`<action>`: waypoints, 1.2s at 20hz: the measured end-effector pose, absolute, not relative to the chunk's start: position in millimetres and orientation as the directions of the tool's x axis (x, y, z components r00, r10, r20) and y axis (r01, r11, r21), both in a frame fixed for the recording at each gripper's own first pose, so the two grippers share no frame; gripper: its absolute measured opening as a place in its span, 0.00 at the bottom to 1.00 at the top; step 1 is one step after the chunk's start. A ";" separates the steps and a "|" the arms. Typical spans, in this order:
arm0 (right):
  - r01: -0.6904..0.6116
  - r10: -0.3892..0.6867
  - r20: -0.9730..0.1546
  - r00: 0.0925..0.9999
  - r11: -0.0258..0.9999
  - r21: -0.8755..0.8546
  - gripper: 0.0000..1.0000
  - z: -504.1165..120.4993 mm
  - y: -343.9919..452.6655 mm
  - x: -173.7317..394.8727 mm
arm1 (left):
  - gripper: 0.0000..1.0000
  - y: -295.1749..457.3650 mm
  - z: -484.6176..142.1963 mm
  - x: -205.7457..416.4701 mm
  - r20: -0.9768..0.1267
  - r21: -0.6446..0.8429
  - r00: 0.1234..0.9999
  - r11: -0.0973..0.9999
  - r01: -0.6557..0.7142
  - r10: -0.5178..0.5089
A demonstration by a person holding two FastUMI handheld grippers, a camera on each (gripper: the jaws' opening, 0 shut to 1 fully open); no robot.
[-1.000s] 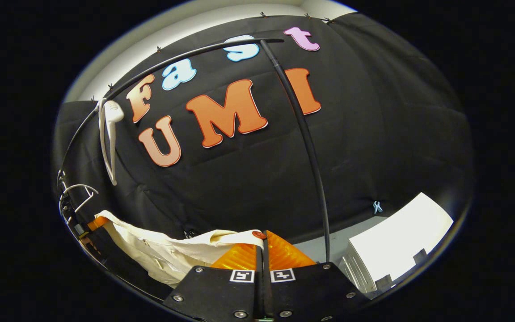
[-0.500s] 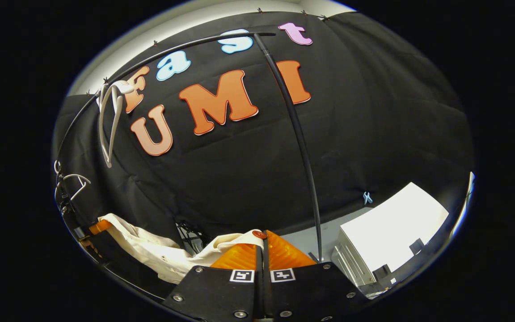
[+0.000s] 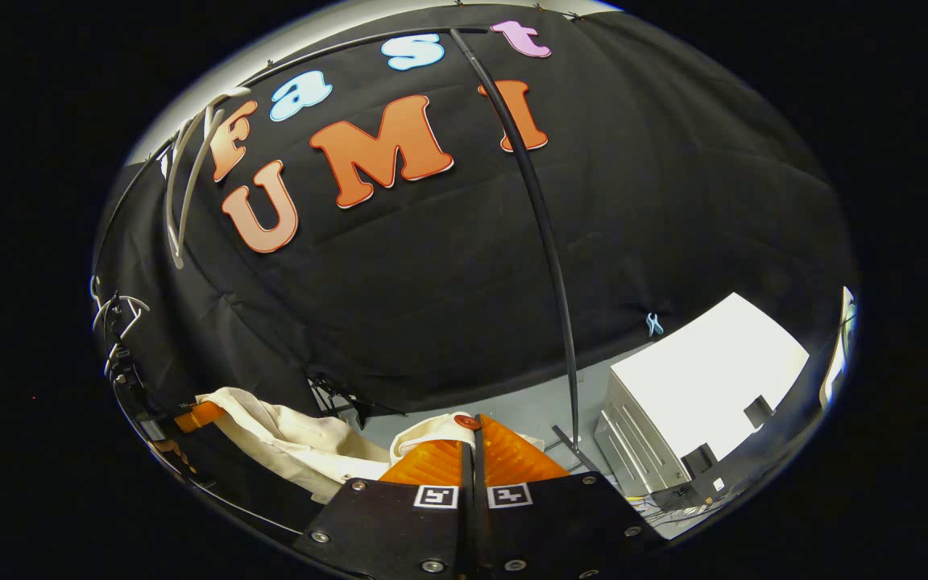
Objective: Grasp the clothes on the hanger with both hands and then place them into the laundry hamper below.
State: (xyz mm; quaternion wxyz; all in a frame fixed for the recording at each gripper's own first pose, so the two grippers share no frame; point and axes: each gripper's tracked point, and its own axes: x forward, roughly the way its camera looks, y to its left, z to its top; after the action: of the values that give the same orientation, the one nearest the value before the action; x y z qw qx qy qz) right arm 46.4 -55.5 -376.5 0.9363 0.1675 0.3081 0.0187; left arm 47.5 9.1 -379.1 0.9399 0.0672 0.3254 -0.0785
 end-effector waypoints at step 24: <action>0.137 0.077 -0.777 0.625 0.969 0.206 0.00 -508.0 -25.8 -6.4 | 0.07 -76.1 -501.5 -9.7 -0.871 0.016 0.462 0.929 0.371 -0.170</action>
State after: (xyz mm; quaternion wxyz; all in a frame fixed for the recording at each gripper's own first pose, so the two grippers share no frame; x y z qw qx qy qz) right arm -6.4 -25.8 -508.0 0.8928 0.1233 0.4329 -0.0167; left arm -9.7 -76.1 -501.5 0.8489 0.1019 0.4937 -0.1592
